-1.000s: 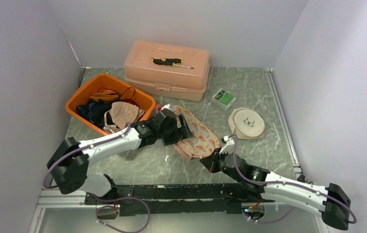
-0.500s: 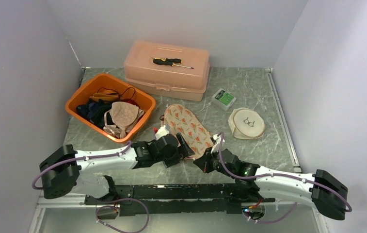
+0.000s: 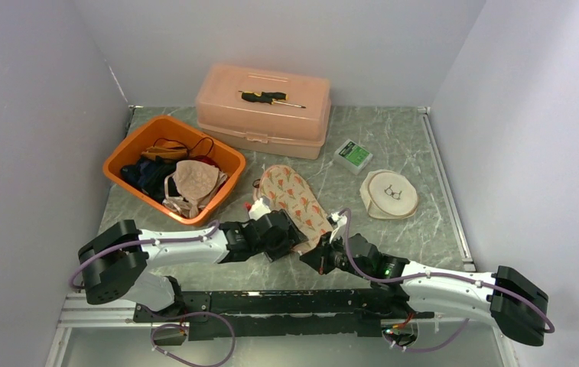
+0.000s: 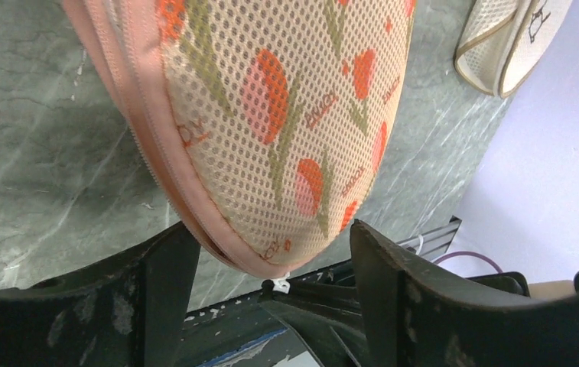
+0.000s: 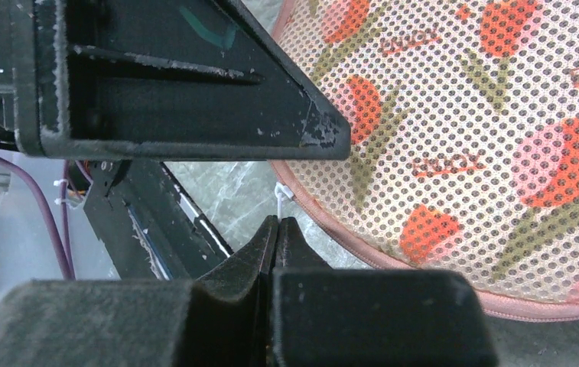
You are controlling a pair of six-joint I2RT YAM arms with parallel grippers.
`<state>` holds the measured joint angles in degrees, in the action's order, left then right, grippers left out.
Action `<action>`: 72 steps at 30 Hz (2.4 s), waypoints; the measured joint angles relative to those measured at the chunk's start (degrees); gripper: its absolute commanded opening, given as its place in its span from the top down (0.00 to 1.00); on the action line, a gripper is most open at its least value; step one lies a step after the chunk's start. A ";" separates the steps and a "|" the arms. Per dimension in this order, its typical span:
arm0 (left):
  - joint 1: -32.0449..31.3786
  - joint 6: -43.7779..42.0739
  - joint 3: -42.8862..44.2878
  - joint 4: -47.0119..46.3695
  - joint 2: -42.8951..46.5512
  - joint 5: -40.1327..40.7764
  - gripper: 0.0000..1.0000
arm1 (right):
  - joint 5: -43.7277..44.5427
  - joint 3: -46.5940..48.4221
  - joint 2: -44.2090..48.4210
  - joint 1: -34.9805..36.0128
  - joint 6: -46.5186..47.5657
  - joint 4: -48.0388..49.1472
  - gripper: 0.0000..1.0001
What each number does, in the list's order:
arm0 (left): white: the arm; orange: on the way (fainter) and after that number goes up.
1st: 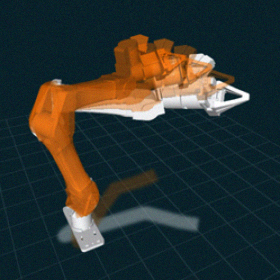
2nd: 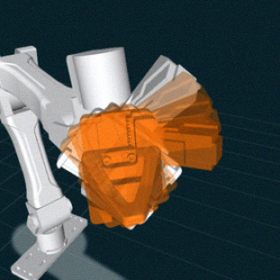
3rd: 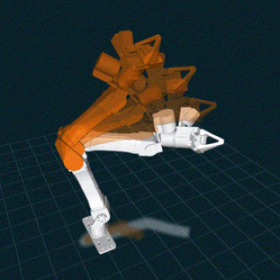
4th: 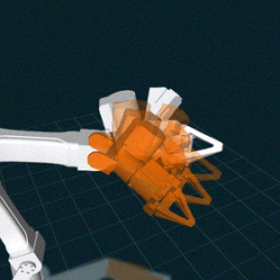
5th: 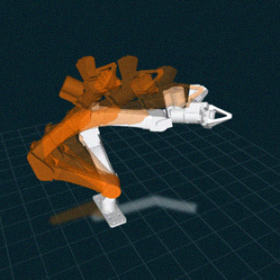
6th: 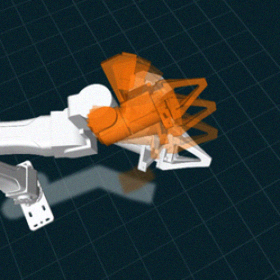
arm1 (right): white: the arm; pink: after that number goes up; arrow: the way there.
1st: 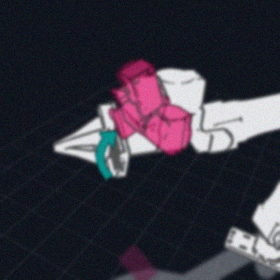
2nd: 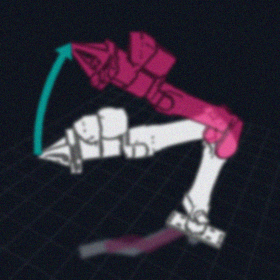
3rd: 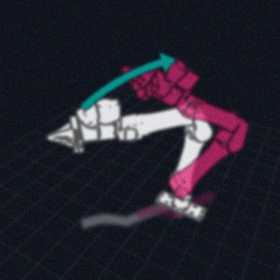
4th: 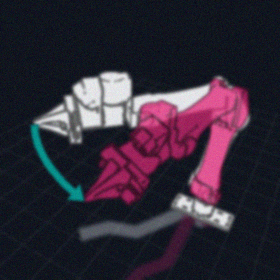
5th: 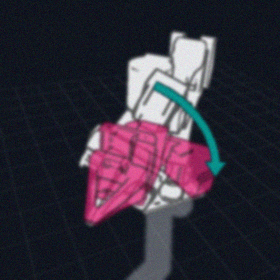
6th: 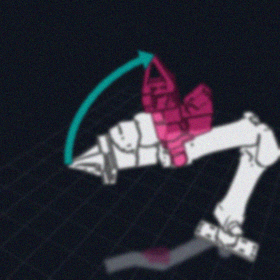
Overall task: Unzip the laundry bag and remove the bra
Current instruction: Unzip the laundry bag at the center of the board.
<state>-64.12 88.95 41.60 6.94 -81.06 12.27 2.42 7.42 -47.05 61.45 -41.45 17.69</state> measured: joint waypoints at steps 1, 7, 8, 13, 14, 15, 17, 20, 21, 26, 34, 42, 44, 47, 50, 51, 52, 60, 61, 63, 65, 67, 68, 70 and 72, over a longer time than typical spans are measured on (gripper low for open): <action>0.11 0.28 0.00 0.15 -0.02 0.13 0.34 | -0.02 0.00 0.00 0.00 0.09 0.00 1.00; 0.83 1.36 0.00 2.23 -0.02 1.11 0.59 | -0.02 0.00 0.33 -0.02 0.13 -0.28 1.00; 0.96 1.51 0.00 2.47 -0.02 1.14 0.64 | -0.04 0.00 0.63 0.00 0.13 -0.50 1.00; 1.53 2.01 0.00 2.71 -0.11 1.01 0.92 | 0.00 -0.02 3.02 -0.02 0.07 -2.14 1.00; 1.55 2.14 0.00 2.69 -0.11 0.92 0.96 | 0.02 -0.02 3.82 -0.02 0.07 -2.82 1.00; 1.60 1.97 0.00 2.60 -0.11 0.70 0.97 | 0.07 -0.04 4.76 -0.02 0.02 -3.76 1.00; 1.86 1.81 0.00 2.43 -0.11 0.35 0.97 | 0.33 -0.07 6.49 -0.02 -0.09 -5.70 1.00; 2.82 1.16 0.00 2.38 -0.11 -0.81 0.97 | 1.25 -0.09 8.90 -0.02 -0.35 -9.01 1.00; 3.23 0.74 0.00 2.36 -0.09 -1.09 0.97 | 1.73 -0.09 9.33 -0.02 -0.66 -9.92 1.00; 5.92 -3.13 -0.11 2.32 0.17 -2.91 0.97 | 4.52 -0.11 9.62 0.00 -3.43 -13.99 1.00; 9.22 -15.37 -0.13 3.80 4.15 -5.20 0.97 | 11.85 -0.44 11.04 0.11 -10.97 -19.04 1.00; 14.71 -29.99 1.18 6.27 4.15 -11.87 0.96 | 12.63 -1.51 12.55 0.20 -10.32 -17.09 1.00; 15.76 -34.14 2.99 6.25 1.57 -14.64 0.95 | 11.76 -1.51 12.09 0.37 -8.83 -16.26 1.00; 16.94 -39.04 6.29 5.53 -4.61 -18.51 0.91 | 10.64 -1.75 11.50 1.31 -7.15 -15.52 1.00; 17.29 -41.57 8.46 3.89 -9.99 -20.33 0.51 | 9.53 -2.12 11.06 2.34 -6.12 -14.43 1.00; 17.27 -41.92 8.44 3.41 -10.54 -20.46 0.38 | 9.38 -2.14 10.78 2.51 -6.01 -14.12 1.00; 17.27 -41.64 8.20 3.06 -10.62 -20.48 0.29 | 9.18 -2.14 10.47 2.62 -5.88 -13.77 1.00; 16.68 -32.65 -1.01 0.63 2.01 -19.93 0.14 | 9.14 -2.14 6.05 2.95 -5.55 -8.59 1.00; 16.13 -30.69 -2.54 0.72 4.50 -19.80 0.13 | 9.20 -2.14 5.25 2.99 -5.53 -7.91 1.00; 14.34 -26.53 -5.42 0.39 8.57 -18.93 0.13 | 9.22 -2.01 3.52 3.04 -5.46 -6.78 1.00; 11.19 -21.18 -8.83 -0.79 12.00 -17.31 0.12 | 9.14 -1.42 1.09 3.10 -5.38 -5.75 1.00; 7.93 -16.02 -11.26 -2.03 12.96 -16.09 0.12 | 8.98 -0.52 -0.92 3.10 -5.20 -5.14 1.00; 6.78 -14.08 -11.74 -2.21 12.68 -15.78 0.12 | 8.94 0.22 -2.05 3.10 -5.16 -4.83 1.00; 5.49 -10.75 -11.80 -2.84 10.93 -15.21 0.12 | 8.70 1.53 -3.67 3.10 -5.03 -4.02 1.00; 5.27 -8.24 -11.17 -4.00 8.24 -14.58 0.12 | 8.26 2.80 -4.79 3.10 -4.83 -3.52 1.00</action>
<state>-58.85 80.71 30.44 2.94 -72.82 -2.31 10.68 10.22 -51.83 64.55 -46.28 14.17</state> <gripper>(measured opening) 0.882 0.010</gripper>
